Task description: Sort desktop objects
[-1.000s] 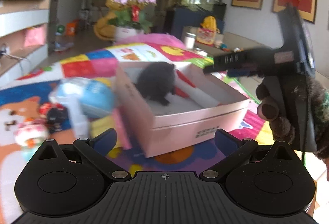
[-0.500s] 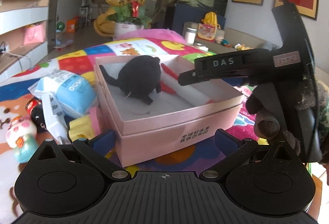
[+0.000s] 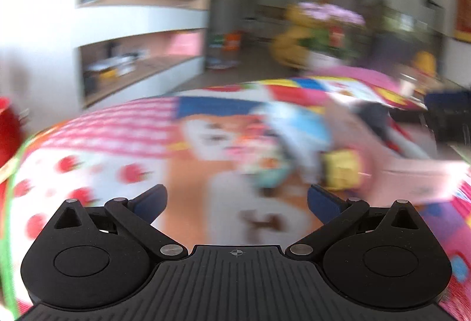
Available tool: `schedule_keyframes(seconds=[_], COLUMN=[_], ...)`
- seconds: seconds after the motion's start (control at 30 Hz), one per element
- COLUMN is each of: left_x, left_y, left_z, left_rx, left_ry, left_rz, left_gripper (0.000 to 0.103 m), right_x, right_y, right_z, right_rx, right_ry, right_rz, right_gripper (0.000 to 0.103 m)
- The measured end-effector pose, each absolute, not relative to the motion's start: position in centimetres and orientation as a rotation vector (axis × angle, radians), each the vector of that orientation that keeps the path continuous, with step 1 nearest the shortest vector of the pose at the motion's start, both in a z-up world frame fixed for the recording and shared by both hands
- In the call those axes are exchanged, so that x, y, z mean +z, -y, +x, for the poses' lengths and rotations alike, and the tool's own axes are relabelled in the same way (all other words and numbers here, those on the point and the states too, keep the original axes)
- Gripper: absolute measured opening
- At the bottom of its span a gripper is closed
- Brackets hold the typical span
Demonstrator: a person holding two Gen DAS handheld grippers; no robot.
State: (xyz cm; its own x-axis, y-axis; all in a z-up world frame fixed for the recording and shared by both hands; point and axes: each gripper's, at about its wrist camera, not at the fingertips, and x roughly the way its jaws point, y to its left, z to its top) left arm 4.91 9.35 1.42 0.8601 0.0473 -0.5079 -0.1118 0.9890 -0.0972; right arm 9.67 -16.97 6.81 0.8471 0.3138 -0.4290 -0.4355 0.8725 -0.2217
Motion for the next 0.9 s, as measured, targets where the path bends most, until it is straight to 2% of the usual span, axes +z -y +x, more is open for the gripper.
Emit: schedule_keyframes(seconds=[0.03,0.07,0.23,0.27,0.3,0.37,0.47,0.57,0.73,0.8,0.87,0.9], left_x=[1.5,1.5,1.9,1.9,2.0,2.0,2.0,1.9,1.9,1.9,1.9,1.9], left_y=[-10.2,-11.0,-14.1,-14.4,-14.7,-15.0,-15.5,-15.7,-14.1,-13.1,-11.9,-11.3], left_z=[4.7,4.3,2.6,2.1,1.8,1.2,1.1,1.5,2.5,3.3,4.5,5.2], left_rx=[0.113,0.137,0.15,0.144,0.141,0.141,0.151,0.151,0.09,0.052,0.02,0.005], left_ry=[-0.527,-0.524,-0.521,-0.519,-0.518,-0.514,-0.515,-0.528,-0.54,-0.549,-0.559,-0.565], left_rz=[-0.138,-0.157,-0.207,-0.213,-0.218,-0.224,-0.232,-0.247,-0.243,-0.226,-0.198,-0.186], left_gripper=[0.103,0.103,0.103,0.103,0.103,0.103,0.103,0.103,0.103,0.103,0.103,0.103], right_x=[6.2,5.4,1.4,0.6,-0.1,-1.3,-1.2,-0.4,-0.5,0.1,1.2,1.8], right_y=[15.2,13.4,6.2,5.3,4.5,3.5,3.6,4.8,7.7,9.6,11.7,12.7], right_z=[9.3,9.1,9.8,10.2,10.4,10.8,10.5,7.7,1.2,-0.4,-1.1,-1.2], right_rx=[0.428,0.447,0.468,0.455,0.438,0.409,0.405,0.495,0.592,0.634,0.656,0.644], right_ry=[-0.404,-0.414,-0.443,-0.445,-0.449,-0.473,-0.491,-0.497,-0.466,-0.495,-0.543,-0.55], right_rz=[-0.366,-0.417,-0.619,-0.652,-0.68,-0.728,-0.718,-0.708,-0.852,-0.832,-0.74,-0.695], right_gripper=[0.061,0.058,0.058,0.055,0.05,0.025,0.02,0.019,0.018,0.021,0.045,0.051])
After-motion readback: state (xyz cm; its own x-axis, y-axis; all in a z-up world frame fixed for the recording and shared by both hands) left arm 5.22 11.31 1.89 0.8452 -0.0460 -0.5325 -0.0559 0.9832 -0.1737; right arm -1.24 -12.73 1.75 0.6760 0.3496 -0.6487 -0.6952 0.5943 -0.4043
